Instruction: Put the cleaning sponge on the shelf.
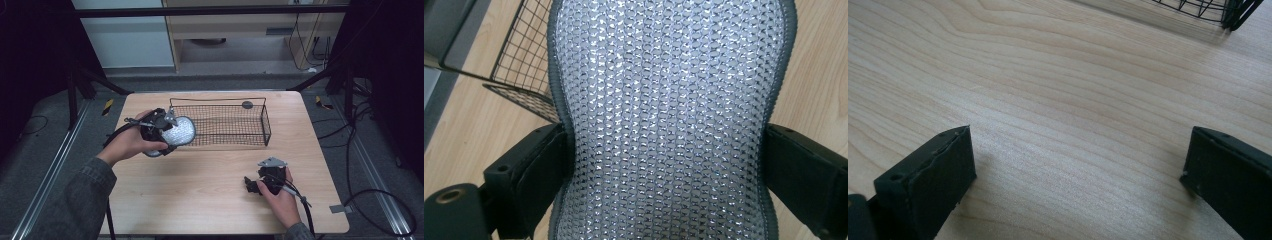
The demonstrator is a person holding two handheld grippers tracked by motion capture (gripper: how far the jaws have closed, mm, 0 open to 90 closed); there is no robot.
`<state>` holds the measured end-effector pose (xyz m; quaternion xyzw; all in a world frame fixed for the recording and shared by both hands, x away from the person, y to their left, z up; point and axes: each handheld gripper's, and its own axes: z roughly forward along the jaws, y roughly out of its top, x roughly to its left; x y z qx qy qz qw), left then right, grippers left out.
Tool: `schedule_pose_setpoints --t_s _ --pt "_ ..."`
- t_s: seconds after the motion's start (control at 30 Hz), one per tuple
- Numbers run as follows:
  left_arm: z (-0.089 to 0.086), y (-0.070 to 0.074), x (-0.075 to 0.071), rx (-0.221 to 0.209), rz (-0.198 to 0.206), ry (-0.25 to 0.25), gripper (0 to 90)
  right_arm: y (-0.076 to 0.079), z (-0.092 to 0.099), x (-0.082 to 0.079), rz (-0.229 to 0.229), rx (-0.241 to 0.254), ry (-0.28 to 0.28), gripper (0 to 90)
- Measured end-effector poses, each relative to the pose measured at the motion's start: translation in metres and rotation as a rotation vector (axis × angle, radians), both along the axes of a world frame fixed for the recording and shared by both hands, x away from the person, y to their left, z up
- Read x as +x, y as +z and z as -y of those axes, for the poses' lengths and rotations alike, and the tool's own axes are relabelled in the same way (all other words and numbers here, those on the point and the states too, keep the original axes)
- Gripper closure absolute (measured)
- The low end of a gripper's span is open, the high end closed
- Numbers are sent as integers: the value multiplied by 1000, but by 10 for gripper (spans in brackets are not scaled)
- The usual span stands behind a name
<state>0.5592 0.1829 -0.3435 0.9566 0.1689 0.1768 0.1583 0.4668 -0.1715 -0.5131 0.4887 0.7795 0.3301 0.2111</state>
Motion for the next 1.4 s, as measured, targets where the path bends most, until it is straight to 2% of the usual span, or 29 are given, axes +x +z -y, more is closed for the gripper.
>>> schedule_pose_setpoints --t_s 0.27,0.57,0.6,1.1,1.4 --pt "20 5 15 15 17 -21 67 0 0 0 2 0 1 5" --pt "27 2 32 26 19 -15 67 0 1 -2 1 3 -5 6" --pt "29 3 35 28 22 -15 66 0 3 -2 8 -8 1 6" --pt "41 11 43 19 51 -22 66 -1 5 -4 6 -3 -11 6" --pt "44 12 50 29 65 -24 67 0 5 -4 4 -2 -13 6"
